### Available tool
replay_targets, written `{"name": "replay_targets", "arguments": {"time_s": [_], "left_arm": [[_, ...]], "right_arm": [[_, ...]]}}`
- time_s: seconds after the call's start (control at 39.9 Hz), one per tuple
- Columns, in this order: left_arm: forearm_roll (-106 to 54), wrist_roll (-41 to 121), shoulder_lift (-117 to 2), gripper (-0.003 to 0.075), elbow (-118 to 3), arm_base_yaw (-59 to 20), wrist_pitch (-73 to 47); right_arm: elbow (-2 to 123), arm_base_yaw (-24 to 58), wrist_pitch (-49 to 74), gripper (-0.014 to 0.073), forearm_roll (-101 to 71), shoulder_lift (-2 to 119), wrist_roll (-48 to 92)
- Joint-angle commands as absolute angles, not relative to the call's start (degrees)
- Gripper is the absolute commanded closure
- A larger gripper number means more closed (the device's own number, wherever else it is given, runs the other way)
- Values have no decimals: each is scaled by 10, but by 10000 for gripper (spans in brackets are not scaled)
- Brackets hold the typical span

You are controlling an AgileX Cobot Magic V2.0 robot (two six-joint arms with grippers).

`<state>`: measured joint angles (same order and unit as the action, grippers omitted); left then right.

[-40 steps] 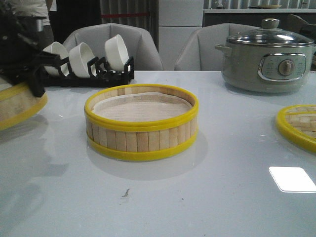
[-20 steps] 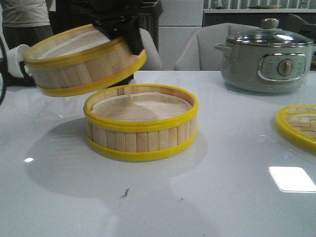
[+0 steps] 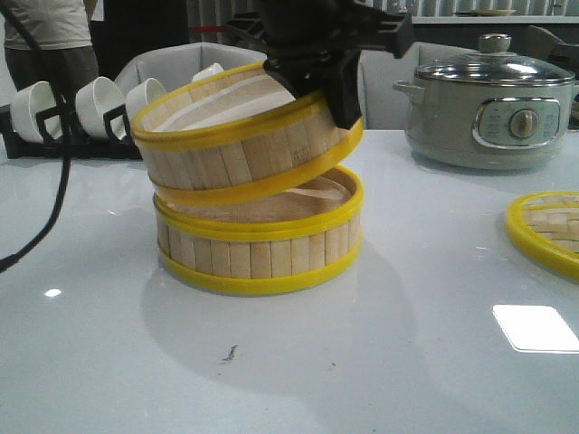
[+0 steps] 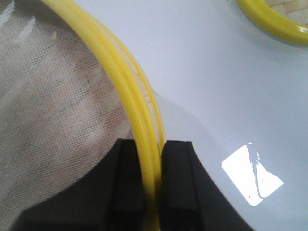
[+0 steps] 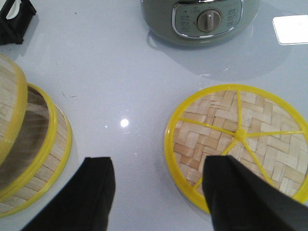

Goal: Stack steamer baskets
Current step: 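Lift the basket with the left gripper and move it over the middle basket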

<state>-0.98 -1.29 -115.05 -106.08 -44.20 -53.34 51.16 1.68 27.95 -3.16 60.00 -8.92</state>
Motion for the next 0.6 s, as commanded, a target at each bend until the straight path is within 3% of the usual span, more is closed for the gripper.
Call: {"name": "replay_targets", "arguments": {"time_s": [0.0,0.58], "left_arm": [[0,-13,-1129,631,-1083,-453,-493],[0,-13,-1147,631,-1083,-453,-479]], "right_arm": [[533,18,236,90,-34,592,-88],[533,18,236,90,-34,592,-88]]}}
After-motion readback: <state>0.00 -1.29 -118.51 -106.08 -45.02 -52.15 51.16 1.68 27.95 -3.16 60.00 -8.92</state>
